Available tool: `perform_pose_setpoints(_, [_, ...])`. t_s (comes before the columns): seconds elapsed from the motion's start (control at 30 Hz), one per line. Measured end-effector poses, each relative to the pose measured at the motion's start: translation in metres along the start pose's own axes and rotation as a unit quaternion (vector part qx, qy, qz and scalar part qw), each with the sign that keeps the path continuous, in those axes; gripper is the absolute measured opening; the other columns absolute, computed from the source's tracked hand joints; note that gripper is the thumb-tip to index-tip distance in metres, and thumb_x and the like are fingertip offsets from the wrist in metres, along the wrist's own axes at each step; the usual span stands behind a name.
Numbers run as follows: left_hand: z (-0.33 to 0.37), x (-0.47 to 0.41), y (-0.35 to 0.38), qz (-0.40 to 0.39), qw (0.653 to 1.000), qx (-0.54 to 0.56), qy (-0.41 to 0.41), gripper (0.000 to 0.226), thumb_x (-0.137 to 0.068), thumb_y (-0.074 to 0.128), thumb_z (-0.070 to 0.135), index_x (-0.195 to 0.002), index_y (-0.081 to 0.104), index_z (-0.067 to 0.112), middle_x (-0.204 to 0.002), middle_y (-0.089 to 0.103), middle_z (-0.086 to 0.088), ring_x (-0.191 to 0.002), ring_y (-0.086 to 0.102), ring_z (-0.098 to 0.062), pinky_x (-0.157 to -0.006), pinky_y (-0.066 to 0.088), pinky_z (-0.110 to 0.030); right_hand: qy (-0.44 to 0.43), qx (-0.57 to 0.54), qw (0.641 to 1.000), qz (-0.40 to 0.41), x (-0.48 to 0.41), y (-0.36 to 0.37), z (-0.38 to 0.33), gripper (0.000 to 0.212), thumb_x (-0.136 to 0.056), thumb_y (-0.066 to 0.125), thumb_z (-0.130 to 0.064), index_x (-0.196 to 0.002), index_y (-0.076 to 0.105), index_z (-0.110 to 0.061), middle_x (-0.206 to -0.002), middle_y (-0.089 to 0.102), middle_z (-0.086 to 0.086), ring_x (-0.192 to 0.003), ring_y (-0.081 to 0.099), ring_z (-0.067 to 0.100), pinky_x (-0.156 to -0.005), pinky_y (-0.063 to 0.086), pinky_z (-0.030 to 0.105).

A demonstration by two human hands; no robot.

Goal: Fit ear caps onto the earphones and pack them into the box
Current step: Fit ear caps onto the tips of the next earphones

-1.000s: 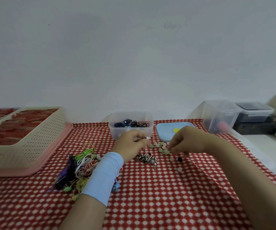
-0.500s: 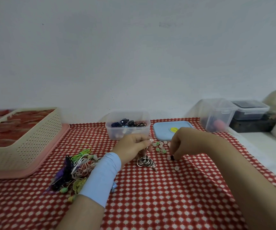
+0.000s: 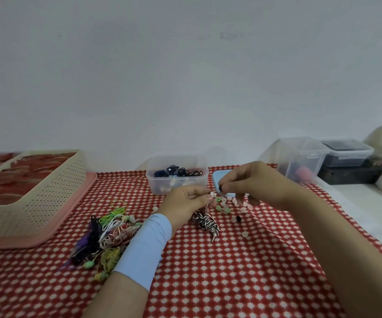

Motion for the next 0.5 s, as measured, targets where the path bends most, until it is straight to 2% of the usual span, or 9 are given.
perform_pose_setpoints(0.13, [-0.004, 0.000, -0.001, 0.002, 0.998, 0.061, -0.008, 0.014, -0.091, 0.066, 0.009, -0.103, 0.072, 0.009, -0.090, 0.077, -0.008, -0.075, 0.069, -0.016, -0.074, 0.054, -0.027, 0.002, -0.052, 0.998, -0.035, -0.002, 0.019, 0.003, 0.010, -0.092, 0.073, -0.008, -0.094, 0.081, -0.012, -0.083, 0.077, 0.007, -0.060, 0.063, 0.016, -0.043, 0.041, 0.021])
perform_pose_setpoints(0.33, [0.000, 0.002, -0.003, 0.001, 0.998, 0.061, 0.016, 0.009, -0.091, 0.066, 0.010, -0.095, 0.074, 0.013, -0.086, 0.076, -0.005, -0.074, 0.067, -0.015, -0.072, 0.054, -0.027, 0.013, -0.094, 0.995, -0.029, -0.005, 0.022, 0.008, 0.012, -0.093, 0.071, -0.008, -0.099, 0.081, -0.011, -0.093, 0.077, 0.019, -0.061, 0.066, 0.020, -0.046, 0.045, 0.025])
perform_pose_setpoints(0.5, [0.001, 0.003, -0.001, -0.002, 0.997, 0.071, 0.020, 0.011, -0.091, 0.066, 0.007, -0.089, 0.074, 0.015, -0.084, 0.075, -0.007, -0.073, 0.066, -0.018, -0.073, 0.054, -0.030, 0.021, -0.104, 0.994, -0.035, -0.006, 0.022, 0.010, 0.012, -0.091, 0.072, -0.009, -0.096, 0.082, -0.012, -0.095, 0.077, 0.018, -0.062, 0.064, 0.018, -0.048, 0.046, 0.025])
Point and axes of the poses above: each hand's wrist, its own x-axis away from the middle knuckle, its own y-axis out of the palm, z = x × y, the point moved 8 cm from there along -x, towards the middle knuckle
